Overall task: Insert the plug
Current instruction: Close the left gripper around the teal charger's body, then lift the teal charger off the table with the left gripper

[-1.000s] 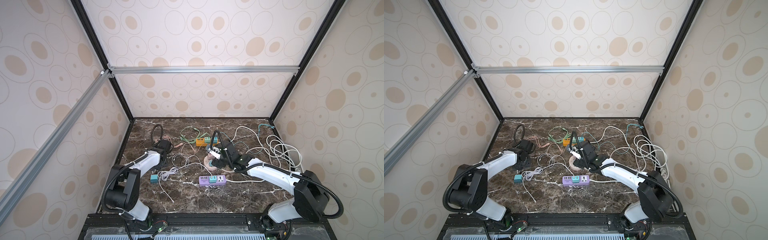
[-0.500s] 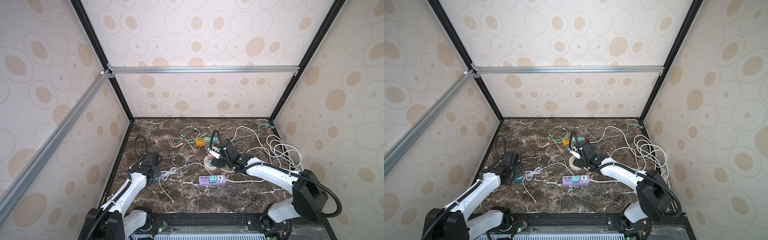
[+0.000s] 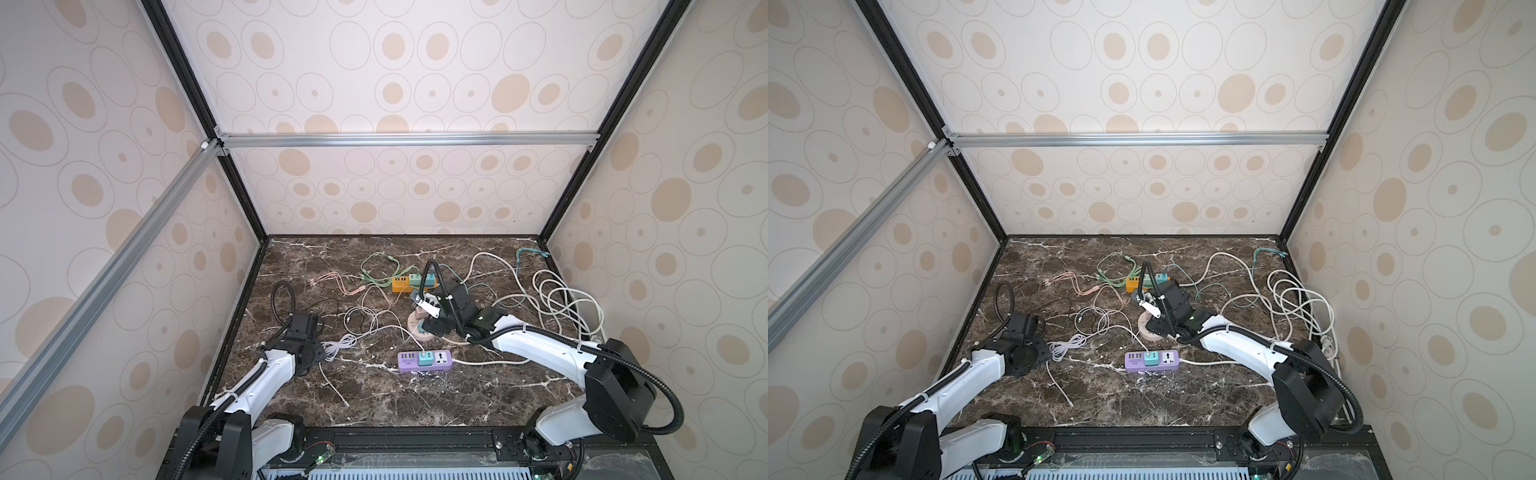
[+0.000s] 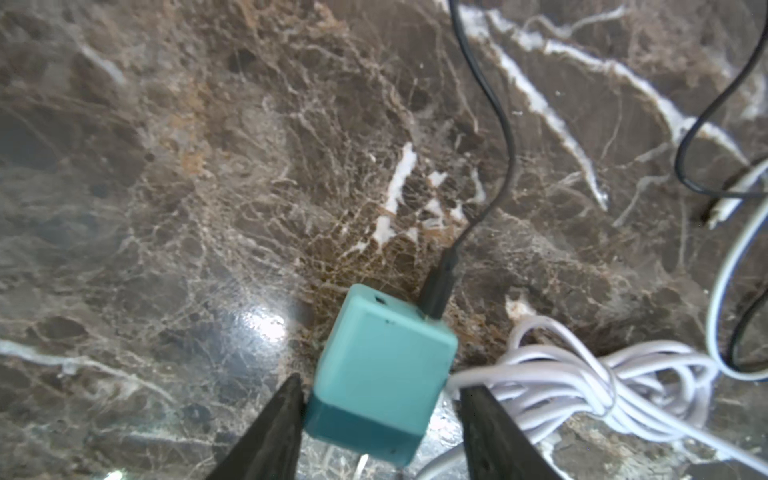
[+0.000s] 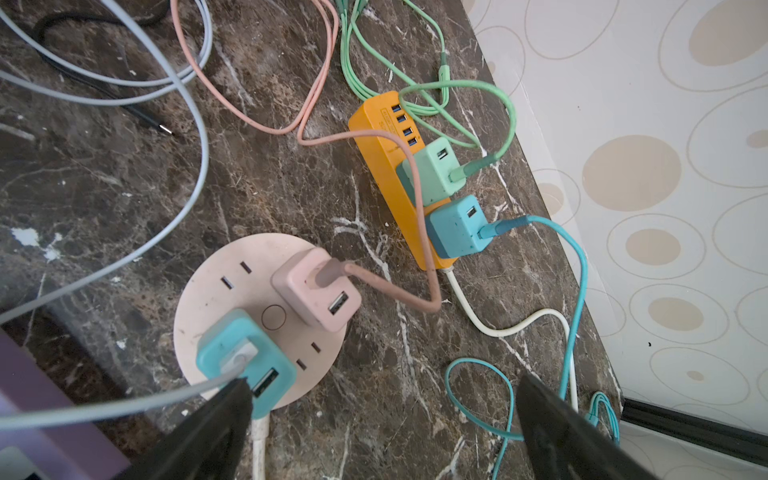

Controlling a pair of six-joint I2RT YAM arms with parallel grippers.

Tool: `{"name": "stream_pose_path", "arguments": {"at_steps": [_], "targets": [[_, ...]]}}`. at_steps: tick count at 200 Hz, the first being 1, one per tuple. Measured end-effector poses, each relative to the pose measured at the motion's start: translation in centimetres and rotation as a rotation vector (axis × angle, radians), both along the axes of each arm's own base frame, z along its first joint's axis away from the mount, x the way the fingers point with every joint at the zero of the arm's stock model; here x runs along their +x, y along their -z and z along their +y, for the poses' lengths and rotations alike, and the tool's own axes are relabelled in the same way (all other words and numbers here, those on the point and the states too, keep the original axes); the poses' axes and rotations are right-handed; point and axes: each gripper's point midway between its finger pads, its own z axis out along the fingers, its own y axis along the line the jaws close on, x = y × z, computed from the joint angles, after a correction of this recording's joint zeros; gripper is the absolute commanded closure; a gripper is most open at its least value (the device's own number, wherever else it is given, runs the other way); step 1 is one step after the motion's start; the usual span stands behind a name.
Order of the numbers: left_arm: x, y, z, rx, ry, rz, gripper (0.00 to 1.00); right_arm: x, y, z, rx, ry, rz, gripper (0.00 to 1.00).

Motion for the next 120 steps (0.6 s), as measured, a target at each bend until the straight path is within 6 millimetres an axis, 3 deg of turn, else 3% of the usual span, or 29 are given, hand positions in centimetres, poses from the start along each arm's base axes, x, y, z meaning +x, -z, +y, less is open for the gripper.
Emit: {"name": "stream_pose_path", "arguments": {"at_steps": [62, 98, 120], "targets": [[-0.7, 1.0, -1.6, 0.019, 0.069, 0.048, 0.43, 0.0, 0.6, 0.0, -0.010, 0.000, 0.012, 0.01], [-0.7, 1.5, -1.5, 0.039, 0.069, 0.067, 0.47, 0.0, 0.9, 0.0, -0.017, 0.000, 0.019, 0.01], [-0.7, 1.4, -1.5, 0.044, 0.071, 0.067, 0.45, 0.0, 1.0, 0.0, -0.018, 0.000, 0.021, 0.01]]}}
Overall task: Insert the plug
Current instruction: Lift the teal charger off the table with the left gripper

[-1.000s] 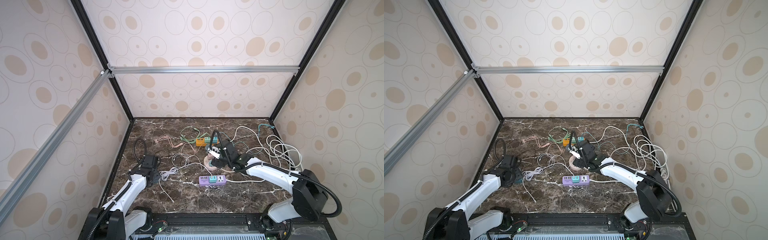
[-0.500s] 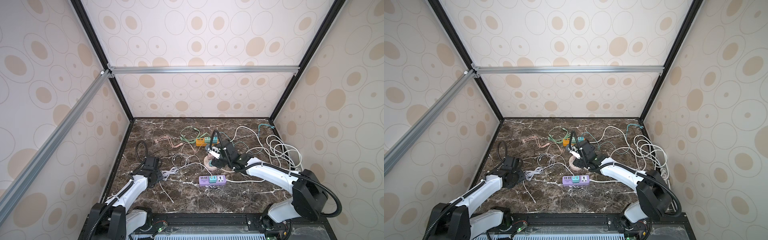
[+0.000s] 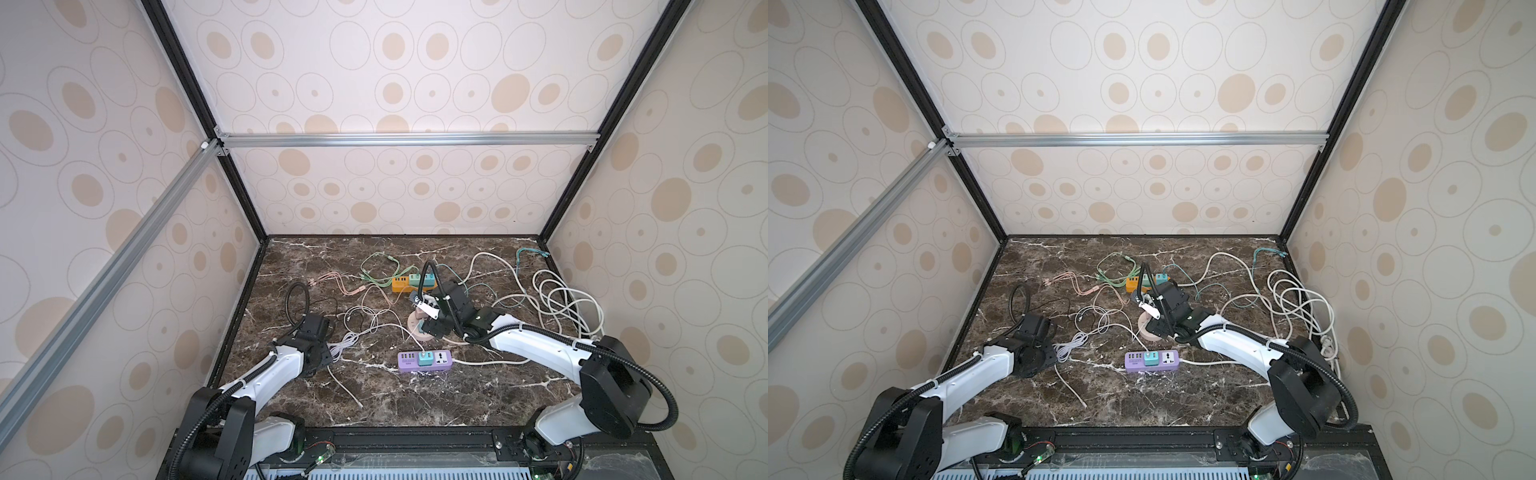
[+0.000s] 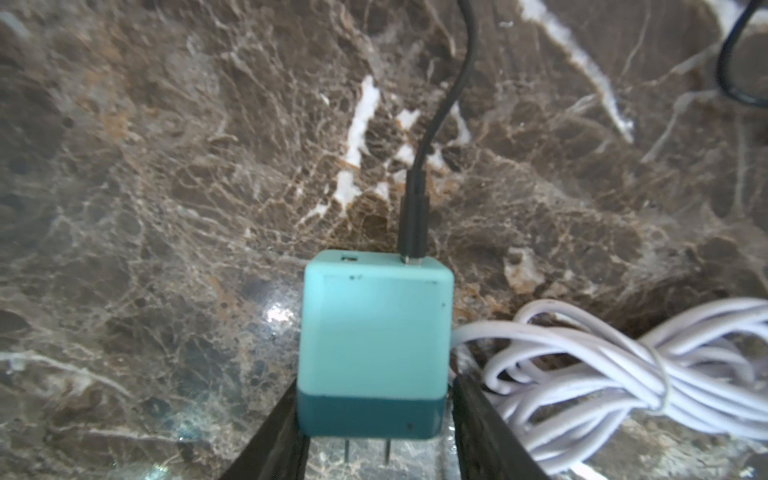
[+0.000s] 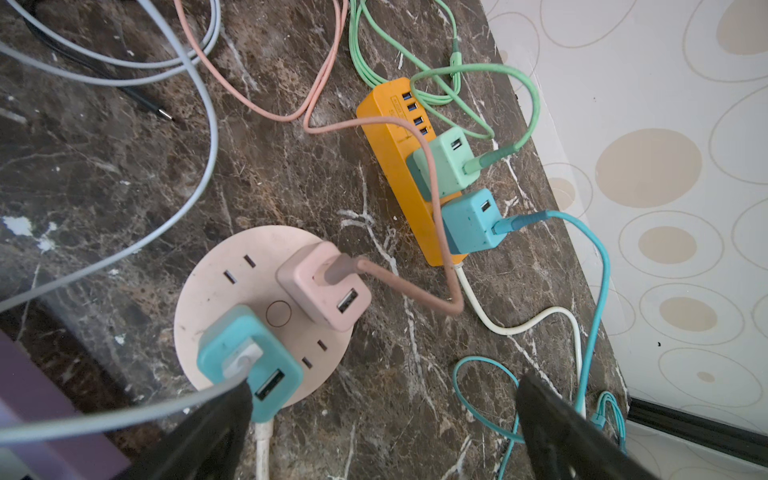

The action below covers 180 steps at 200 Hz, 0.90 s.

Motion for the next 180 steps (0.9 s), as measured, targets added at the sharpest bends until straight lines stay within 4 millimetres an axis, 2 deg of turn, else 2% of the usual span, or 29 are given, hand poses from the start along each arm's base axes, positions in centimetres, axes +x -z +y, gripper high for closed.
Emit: {"name": "stream_pose_path", "arguments": {"at_steps": [19, 44, 81, 122, 151, 180], "targets": [[0.0, -0.1, 0.3, 0.016, -0.004, 0.005, 0.35, 0.0, 0.0, 0.0, -0.001, 0.000, 0.001, 0.00], [0.0, -0.6, 0.9, 0.052, -0.022, 0.005, 0.32, 0.0, 0.0, 0.0, -0.001, 0.000, 0.001, 0.01], [0.0, -0.9, 1.4, 0.069, -0.032, -0.005, 0.36, 0.0, 0.0, 0.0, -0.001, 0.000, 0.001, 0.01], [0.0, 0.0, 1.3, 0.074, -0.017, 0.031, 0.48, 0.0, 0.0, -0.1, -0.003, 0.002, 0.001, 0.00], [0.1, 0.0, 1.4, 0.076, -0.022, 0.026, 0.46, -0.1, 0.1, -0.1, -0.007, 0.003, 0.004, 0.01], [0.3, -0.3, 2.3, 0.079, -0.051, 0.015, 0.37, -0.2, 0.2, -0.2, -0.012, 0.003, 0.009, 0.00]]}}
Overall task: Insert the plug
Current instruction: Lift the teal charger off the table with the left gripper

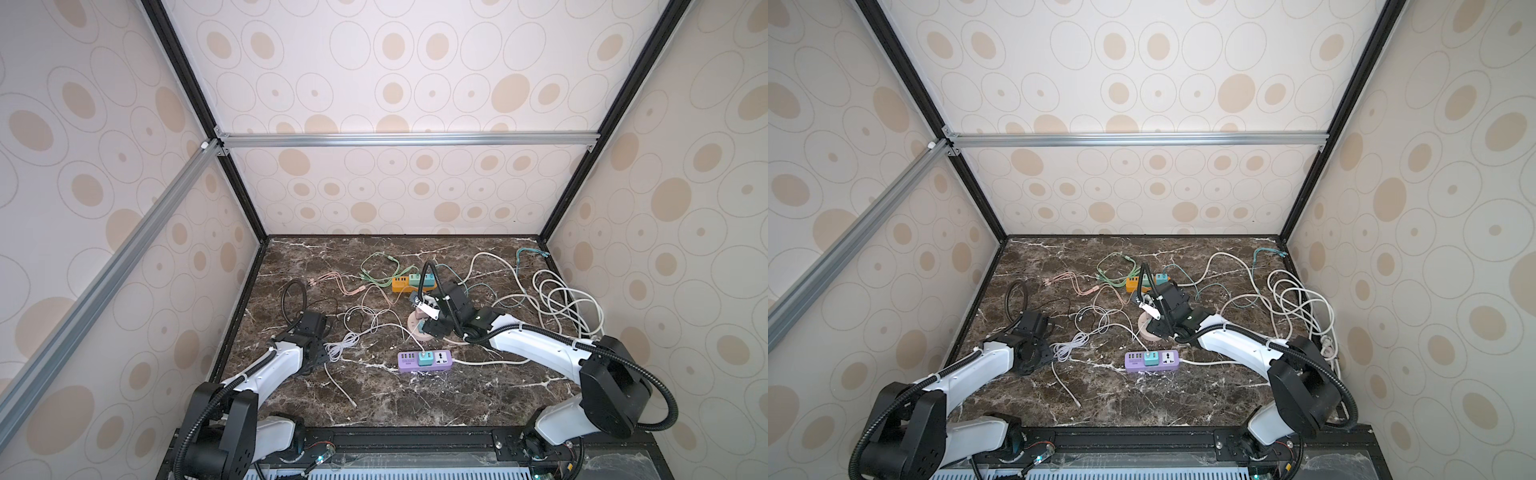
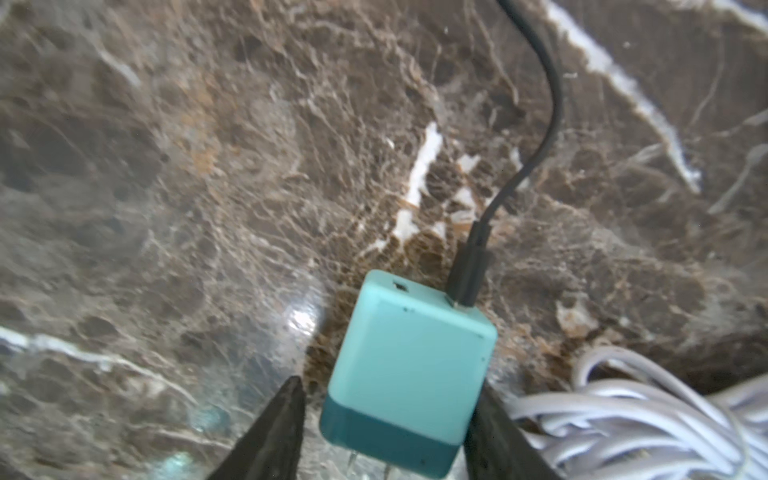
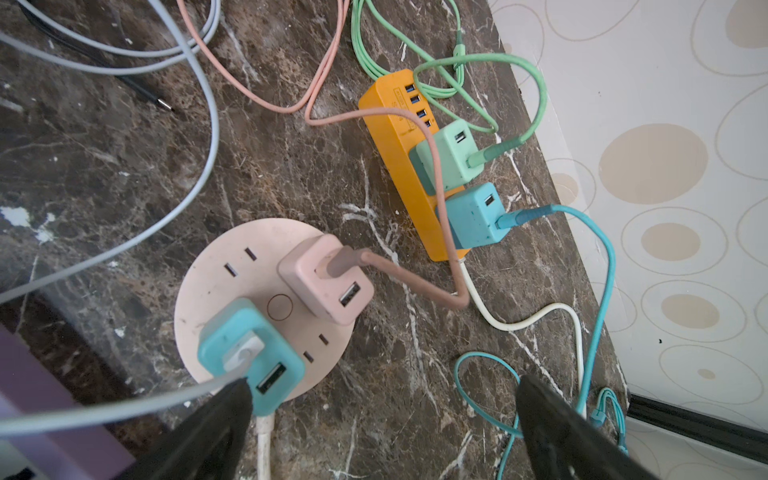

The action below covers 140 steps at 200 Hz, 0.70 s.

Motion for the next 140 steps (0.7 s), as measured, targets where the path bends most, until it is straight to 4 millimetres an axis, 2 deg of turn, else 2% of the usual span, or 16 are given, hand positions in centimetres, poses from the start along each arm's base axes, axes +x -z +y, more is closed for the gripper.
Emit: {"name": "stream_pose_path", "arguments": {"at_steps": [33, 51, 84, 117, 140], "targets": [[0.1, 0.3, 0.6, 0.005, -0.016, 0.007, 0.37, 0.0, 0.0, 0.0, -0.002, 0.000, 0.001, 0.01], [0.6, 0.3, 0.5, -0.001, -0.008, -0.003, 0.41, 0.0, -0.2, 0.0, -0.001, 0.000, 0.000, 0.01], [1.2, 0.3, 0.2, -0.010, 0.015, -0.013, 0.63, 0.1, -0.3, 0.1, 0.000, 0.001, -0.003, 0.00], [1.1, 0.1, 0.1, -0.016, 0.022, -0.013, 0.90, 0.1, -0.3, 0.0, -0.002, 0.003, 0.000, 0.01], [1.4, -1.5, 0.2, -0.018, 0.021, -0.050, 0.99, 0.1, -0.3, 0.1, 0.020, 0.015, 0.006, 0.00]]}}
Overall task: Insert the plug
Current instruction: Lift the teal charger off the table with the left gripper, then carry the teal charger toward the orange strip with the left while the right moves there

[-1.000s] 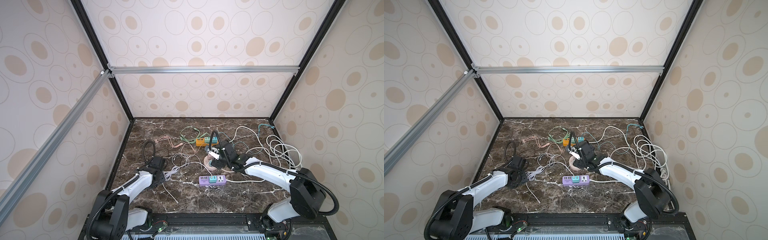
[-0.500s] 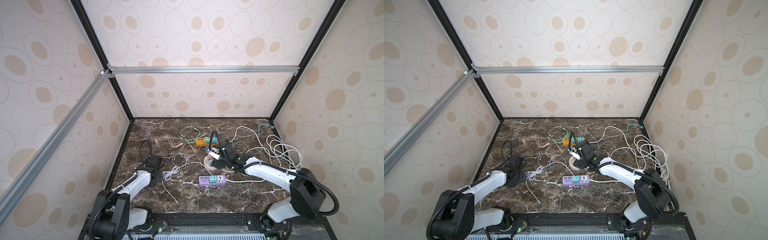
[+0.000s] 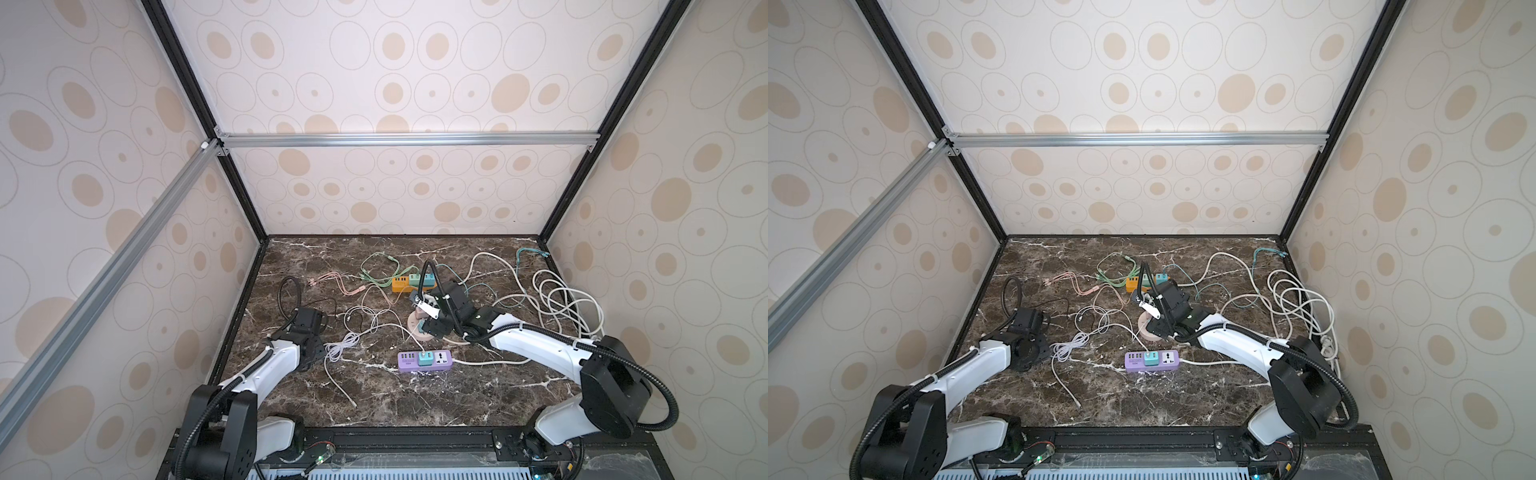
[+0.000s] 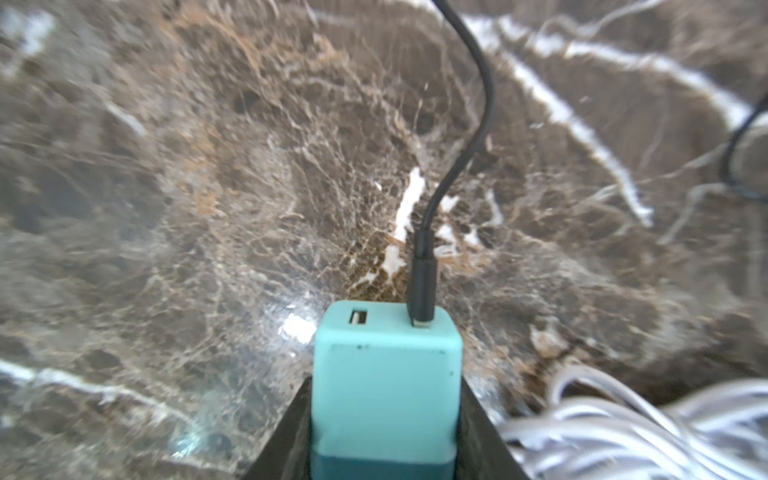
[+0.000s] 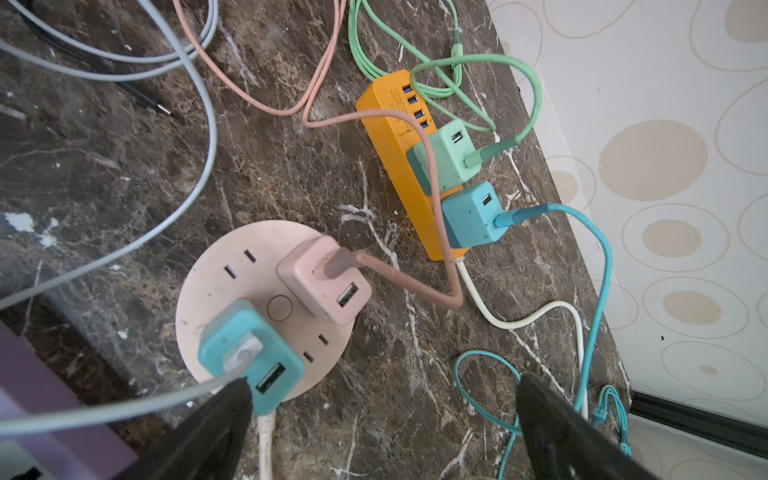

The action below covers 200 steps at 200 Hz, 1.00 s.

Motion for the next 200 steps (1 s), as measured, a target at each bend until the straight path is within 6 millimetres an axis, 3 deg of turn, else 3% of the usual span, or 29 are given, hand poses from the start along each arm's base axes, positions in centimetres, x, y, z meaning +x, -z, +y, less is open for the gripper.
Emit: {"name": "stream_pose_path", "arguments": {"at_steps": [40, 76, 115, 148, 170, 200], "targets": [[2.7, -6.5, -0.2, -0.014, 0.017, -0.217, 1.00, 0.2, -1.2, 0.9, 0.123, 0.043, 0.000, 0.00], [5.1, -12.8, -1.8, -0.054, 0.106, -0.394, 1.00, 1.0, -4.2, 1.8, 0.278, 0.108, -0.029, 0.00], [8.0, -21.3, -7.2, -0.185, 0.310, -0.569, 1.00, -0.2, -7.4, 5.3, 0.489, -0.038, -0.001, 0.05], [8.9, -27.3, -12.0, -0.326, 0.493, -0.682, 1.00, -1.5, -7.4, 9.1, 0.603, -0.195, 0.109, 0.04], [8.8, -29.9, -13.8, -0.389, 0.578, -0.722, 1.00, -0.8, -7.0, 11.3, 0.643, -0.237, 0.154, 0.04], [8.4, -33.2, -15.4, -0.450, 0.671, -0.774, 1.00, 1.8, -7.2, 14.4, 0.712, -0.236, 0.180, 0.05]]}}
